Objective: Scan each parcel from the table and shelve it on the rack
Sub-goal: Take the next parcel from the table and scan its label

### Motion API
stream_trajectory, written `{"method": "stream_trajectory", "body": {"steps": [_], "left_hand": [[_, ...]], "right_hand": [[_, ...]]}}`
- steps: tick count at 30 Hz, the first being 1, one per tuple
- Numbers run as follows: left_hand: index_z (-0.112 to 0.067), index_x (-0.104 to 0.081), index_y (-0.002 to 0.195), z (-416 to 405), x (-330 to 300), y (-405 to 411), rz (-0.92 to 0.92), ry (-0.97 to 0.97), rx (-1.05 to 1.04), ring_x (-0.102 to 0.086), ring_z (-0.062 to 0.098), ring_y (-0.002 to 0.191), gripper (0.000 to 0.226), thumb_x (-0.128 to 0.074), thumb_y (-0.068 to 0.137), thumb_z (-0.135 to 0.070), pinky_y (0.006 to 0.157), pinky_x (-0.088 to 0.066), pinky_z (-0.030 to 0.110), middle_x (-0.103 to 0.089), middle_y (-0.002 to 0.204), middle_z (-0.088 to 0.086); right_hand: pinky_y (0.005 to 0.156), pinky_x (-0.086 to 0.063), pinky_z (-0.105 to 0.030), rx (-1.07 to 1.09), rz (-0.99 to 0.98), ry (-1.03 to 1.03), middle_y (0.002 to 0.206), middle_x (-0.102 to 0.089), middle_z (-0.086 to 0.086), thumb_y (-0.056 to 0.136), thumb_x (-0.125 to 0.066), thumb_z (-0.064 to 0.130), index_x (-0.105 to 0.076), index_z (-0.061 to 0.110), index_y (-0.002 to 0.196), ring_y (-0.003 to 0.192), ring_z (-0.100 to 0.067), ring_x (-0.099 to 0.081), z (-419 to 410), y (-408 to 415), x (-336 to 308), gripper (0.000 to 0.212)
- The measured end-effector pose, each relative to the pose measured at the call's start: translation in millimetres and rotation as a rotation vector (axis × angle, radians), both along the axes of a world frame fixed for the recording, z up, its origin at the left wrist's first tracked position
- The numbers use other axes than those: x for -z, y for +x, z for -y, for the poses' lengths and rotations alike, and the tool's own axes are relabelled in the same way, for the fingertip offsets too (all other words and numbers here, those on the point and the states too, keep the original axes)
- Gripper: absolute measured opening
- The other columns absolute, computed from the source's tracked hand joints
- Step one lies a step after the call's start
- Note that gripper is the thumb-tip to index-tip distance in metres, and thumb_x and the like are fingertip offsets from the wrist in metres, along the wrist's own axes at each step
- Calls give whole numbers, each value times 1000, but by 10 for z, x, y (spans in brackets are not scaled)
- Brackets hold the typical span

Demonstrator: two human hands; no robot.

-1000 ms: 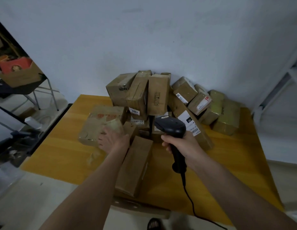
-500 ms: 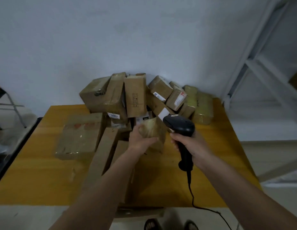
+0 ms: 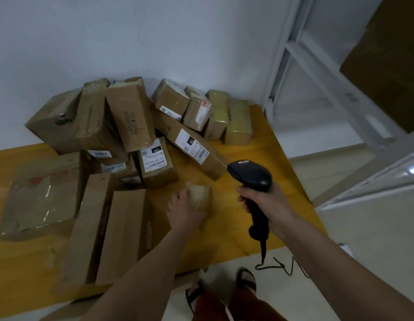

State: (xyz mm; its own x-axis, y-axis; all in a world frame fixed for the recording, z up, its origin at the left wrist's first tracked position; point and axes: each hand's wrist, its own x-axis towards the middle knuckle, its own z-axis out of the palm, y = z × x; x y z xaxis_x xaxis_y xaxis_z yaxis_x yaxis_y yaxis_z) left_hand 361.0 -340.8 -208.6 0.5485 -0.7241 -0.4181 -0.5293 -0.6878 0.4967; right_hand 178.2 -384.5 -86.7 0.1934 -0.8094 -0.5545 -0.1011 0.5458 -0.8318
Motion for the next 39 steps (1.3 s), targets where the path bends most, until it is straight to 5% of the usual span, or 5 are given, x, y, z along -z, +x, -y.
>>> {"method": "stream_trajectory", "body": {"steps": [7,16,25,32,39], "left_hand": [[-30,-27,144,-178,222,-90,80,25,40,-30,31,125,96,-85,68,-22,104,-38,44,-30,134,13],[-23,-56,130,-98,108,173,-807,-59,-327,-59,26,107,65,-85,72,-20,82,-52,35,-56,129,10],[-17,-41,144,-73,211,159,-531,61,-174,-54,32,119,70,-75,84,-25,100,-48,42,-50,137,16],[-12,-8,150,-27,29,-316,183,179,246,-33,28,134,123,-75,63,-69,105,-37,44,-30,143,10],[-4,-32,141,82,89,-128,-323,235,-77,-49,30,126,87,-83,74,-24,102,-46,39,-45,137,12]], "right_hand": [[59,-50,-29,0,-12,33,68,-67,-9,83,-72,8,-69,1,91,55,-17,-56,-55,-127,97,10],[61,-49,-30,27,9,44,70,-66,-12,82,-72,7,-68,0,92,56,-19,-55,-60,-146,129,13],[60,-49,-29,14,13,41,69,-66,-11,83,-71,7,-68,1,88,56,-18,-55,-58,-115,134,9],[59,-48,-28,5,7,36,69,-66,-11,82,-71,6,-68,-1,89,54,-17,-55,-25,-80,113,10],[58,-48,-29,3,-2,18,70,-66,-11,82,-72,7,-68,1,87,54,-17,-55,19,-116,64,9]]}}
